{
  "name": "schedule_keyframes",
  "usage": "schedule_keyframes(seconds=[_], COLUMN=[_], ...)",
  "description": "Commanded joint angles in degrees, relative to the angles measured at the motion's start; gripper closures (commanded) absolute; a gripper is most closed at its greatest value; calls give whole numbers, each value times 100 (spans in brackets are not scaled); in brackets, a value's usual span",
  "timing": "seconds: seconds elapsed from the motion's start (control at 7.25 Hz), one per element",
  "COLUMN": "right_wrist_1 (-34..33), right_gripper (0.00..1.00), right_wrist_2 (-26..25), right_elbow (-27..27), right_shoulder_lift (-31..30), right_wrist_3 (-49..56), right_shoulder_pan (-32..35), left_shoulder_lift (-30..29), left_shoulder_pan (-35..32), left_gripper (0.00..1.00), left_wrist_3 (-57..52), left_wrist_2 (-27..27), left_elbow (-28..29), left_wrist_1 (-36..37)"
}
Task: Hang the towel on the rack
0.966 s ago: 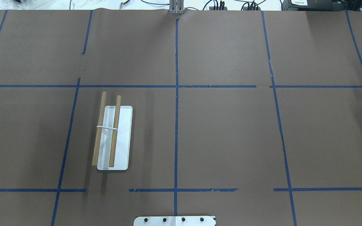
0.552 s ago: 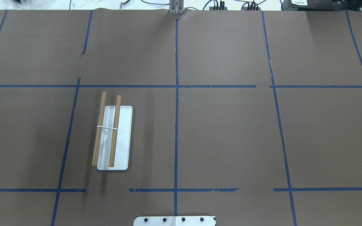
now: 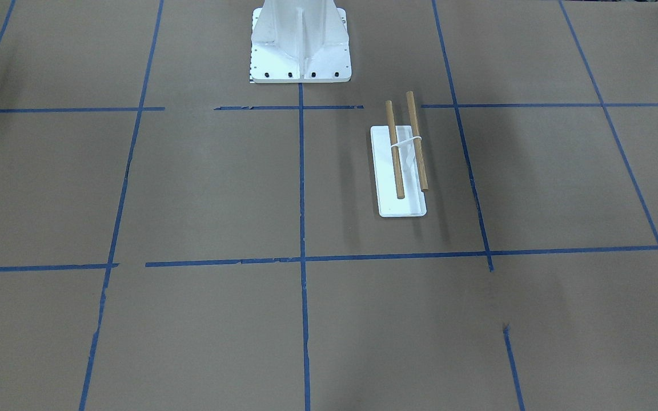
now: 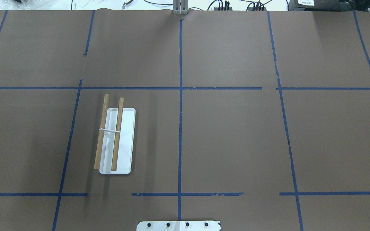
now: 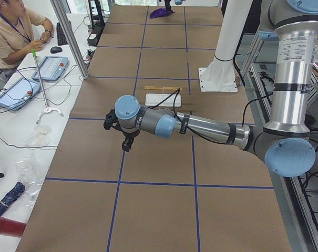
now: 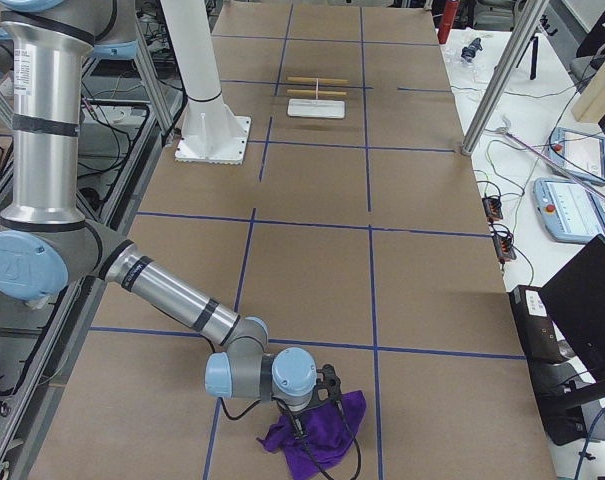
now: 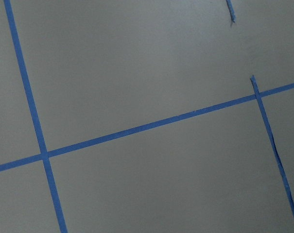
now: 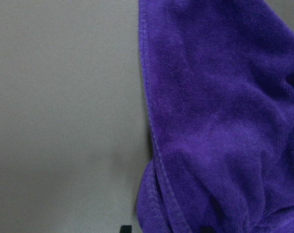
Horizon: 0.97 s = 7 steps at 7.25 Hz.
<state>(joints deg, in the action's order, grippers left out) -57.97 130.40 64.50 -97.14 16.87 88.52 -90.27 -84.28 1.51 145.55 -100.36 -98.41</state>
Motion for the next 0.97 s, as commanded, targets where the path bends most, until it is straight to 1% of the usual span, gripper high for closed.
schedule_keyframes(seconds=[0.0,0.14,0.28,0.41,0.55,0.69,0.83], right_wrist_1=[-13,-126,-232,-720,-1195,-1226,-1226], right_gripper=[100,100,100,100,100,100,100], right_wrist_2=[-23,29,151,535,809,1247,1425], right_elbow=[1,54,263,892,1559,2123,2720], right_shoulder_lift=[2,72,116,91,99,117,134], right_wrist_3=[27,18,-8,-182,-689,-1529,-2503], right_shoulder_pan=[7,7,16,16,-1,-123,-438], left_shoulder_lift=[53,45,45,36,27,-17,-78], left_shoulder_pan=[0,0,0,0,0,8,26], left_gripper=[0,0,0,0,0,0,0], left_wrist_3=[7,7,7,-10,-10,77,582], left_wrist_2=[9,9,9,9,17,52,70], left_elbow=[-45,-36,-71,-80,-71,-37,16], left_wrist_1=[-56,-56,-56,-65,-82,-256,-389])
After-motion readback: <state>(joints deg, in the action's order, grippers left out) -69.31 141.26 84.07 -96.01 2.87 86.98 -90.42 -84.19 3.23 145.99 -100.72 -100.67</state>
